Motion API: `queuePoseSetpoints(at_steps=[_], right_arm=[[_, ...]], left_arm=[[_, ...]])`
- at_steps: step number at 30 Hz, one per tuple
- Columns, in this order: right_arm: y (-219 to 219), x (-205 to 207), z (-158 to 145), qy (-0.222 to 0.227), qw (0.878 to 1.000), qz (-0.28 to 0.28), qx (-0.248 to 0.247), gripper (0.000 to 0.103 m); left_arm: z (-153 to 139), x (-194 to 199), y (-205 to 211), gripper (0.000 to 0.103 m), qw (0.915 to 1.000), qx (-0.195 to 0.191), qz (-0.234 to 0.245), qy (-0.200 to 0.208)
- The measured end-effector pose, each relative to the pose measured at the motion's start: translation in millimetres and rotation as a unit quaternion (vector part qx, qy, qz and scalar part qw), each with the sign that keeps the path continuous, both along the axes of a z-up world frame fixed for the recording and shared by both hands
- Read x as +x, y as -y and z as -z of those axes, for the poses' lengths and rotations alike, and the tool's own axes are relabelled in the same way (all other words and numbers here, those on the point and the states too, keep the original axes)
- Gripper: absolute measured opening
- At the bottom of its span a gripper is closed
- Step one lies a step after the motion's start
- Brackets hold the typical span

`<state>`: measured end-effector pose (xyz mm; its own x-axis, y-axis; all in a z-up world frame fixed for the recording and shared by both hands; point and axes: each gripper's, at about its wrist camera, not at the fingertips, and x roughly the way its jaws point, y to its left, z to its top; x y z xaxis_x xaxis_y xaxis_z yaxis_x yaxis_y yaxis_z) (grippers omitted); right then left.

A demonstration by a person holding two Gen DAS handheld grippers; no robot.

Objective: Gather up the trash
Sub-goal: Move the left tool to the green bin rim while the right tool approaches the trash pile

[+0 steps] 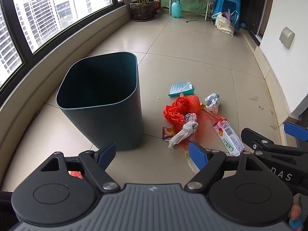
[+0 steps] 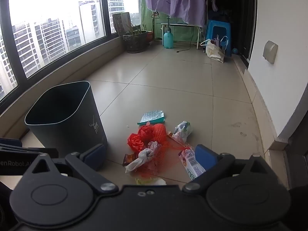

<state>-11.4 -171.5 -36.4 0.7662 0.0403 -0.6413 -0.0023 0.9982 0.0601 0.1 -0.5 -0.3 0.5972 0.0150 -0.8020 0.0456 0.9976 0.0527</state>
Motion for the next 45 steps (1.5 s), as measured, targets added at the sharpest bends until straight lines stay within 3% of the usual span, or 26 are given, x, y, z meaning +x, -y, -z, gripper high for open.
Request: queuePoseSetpoints(at_steps=[45], right_arm=[[-0.3,-1.6,1.6,0.005,1.0,-0.006,0.016,0.1]], left_arm=[[-0.2,-0.8,-3.9,0.083,0.9998,-0.018,-0.003,0.008]])
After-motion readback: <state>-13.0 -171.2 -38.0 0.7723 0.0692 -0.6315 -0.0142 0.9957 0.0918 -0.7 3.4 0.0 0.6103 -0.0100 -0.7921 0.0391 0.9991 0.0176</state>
